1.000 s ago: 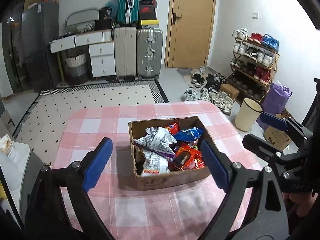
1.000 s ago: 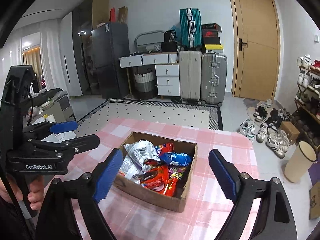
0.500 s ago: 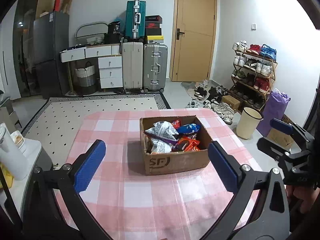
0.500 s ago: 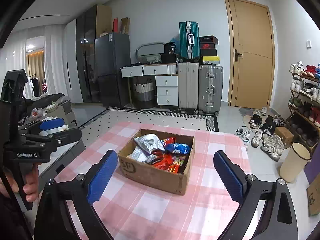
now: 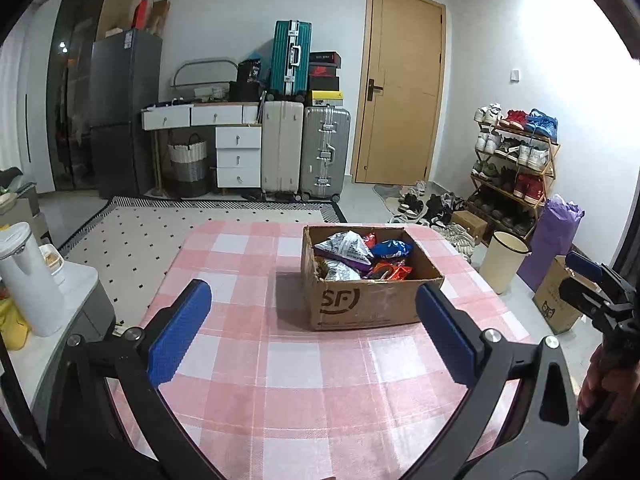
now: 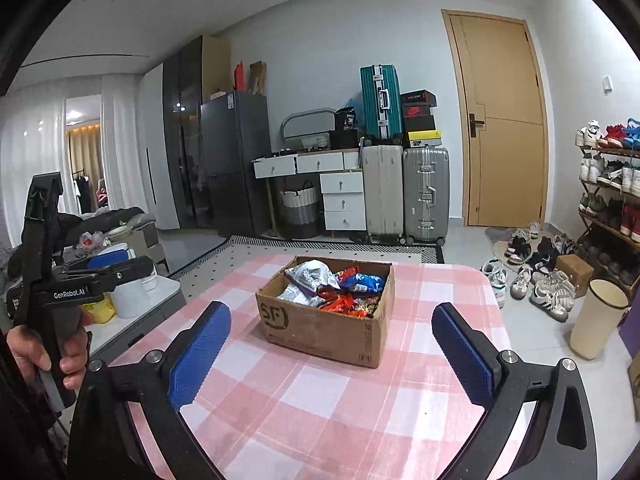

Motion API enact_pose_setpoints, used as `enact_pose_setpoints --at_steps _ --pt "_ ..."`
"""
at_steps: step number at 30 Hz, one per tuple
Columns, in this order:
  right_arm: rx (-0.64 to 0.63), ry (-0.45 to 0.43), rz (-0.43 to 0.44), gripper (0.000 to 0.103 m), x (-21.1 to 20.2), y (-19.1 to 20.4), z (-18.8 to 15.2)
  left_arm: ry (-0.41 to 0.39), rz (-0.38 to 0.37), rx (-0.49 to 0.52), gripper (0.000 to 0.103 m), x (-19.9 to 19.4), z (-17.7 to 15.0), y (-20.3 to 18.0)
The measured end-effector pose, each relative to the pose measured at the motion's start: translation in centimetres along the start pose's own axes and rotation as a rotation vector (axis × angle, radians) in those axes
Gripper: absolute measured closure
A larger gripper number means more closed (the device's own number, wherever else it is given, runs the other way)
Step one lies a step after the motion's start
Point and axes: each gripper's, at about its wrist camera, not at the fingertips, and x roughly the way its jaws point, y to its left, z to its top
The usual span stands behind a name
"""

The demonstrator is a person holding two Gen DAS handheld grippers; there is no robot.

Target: Organize snacks

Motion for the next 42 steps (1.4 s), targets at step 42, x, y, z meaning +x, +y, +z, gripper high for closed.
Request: enact_pose_setpoints --at_steps 42 --pt "0.081 -0.009 -0.065 0.0 6.2 -4.3 -11.9 -0.117 0.109 0.032 0.001 12.8 -12.2 1.8"
